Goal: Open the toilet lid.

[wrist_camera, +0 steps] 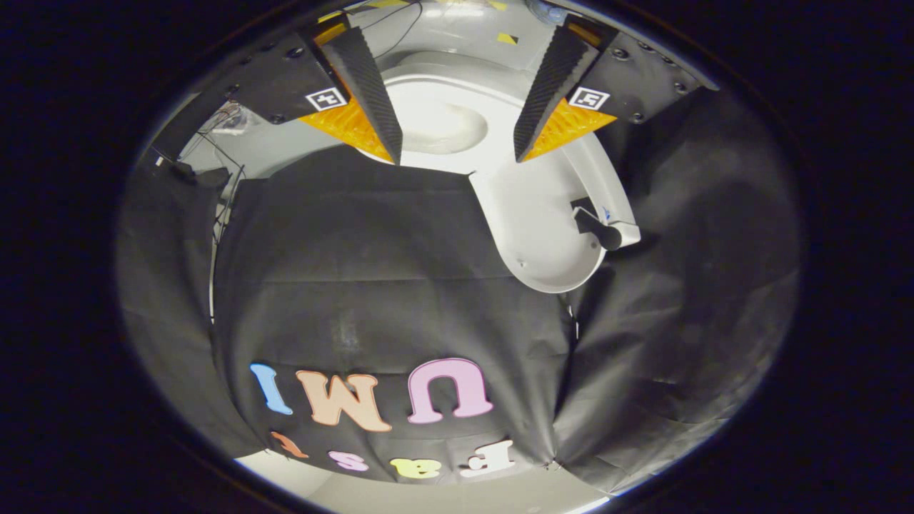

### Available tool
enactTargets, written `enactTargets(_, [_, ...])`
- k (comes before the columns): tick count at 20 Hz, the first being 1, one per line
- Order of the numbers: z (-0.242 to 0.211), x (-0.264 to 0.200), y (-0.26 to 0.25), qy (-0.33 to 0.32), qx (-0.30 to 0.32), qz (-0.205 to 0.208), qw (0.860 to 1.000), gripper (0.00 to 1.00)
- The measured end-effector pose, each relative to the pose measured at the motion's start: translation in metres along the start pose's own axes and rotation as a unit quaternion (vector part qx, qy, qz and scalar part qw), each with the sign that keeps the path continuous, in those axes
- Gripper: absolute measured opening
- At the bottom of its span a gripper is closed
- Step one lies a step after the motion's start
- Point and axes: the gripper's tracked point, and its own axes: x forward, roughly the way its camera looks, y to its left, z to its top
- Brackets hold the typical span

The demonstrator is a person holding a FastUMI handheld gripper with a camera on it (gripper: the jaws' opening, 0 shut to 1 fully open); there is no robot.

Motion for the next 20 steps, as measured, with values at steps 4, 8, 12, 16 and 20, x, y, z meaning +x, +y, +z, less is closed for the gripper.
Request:
enactTargets(4, [-0.007, 0.003, -0.015, 0.011, -0.014, 0.0, 1.0, 0.97])
enactTargets(8, [-0.006, 0.003, -0.034, 0.011, -0.019, -0.01, 1.0, 0.97])
enactTargets(12, [0.0, -0.003, -0.055, 0.001, -0.007, -0.033, 0.999, 0.97])
enactTargets(16, [0.008, -0.01, -0.053, -0.015, -0.002, -0.04, 0.999, 0.97])
enactTargets(20, [0.009, -0.003, -0.045, -0.009, -0.016, -0.03, 0.999, 0.97])
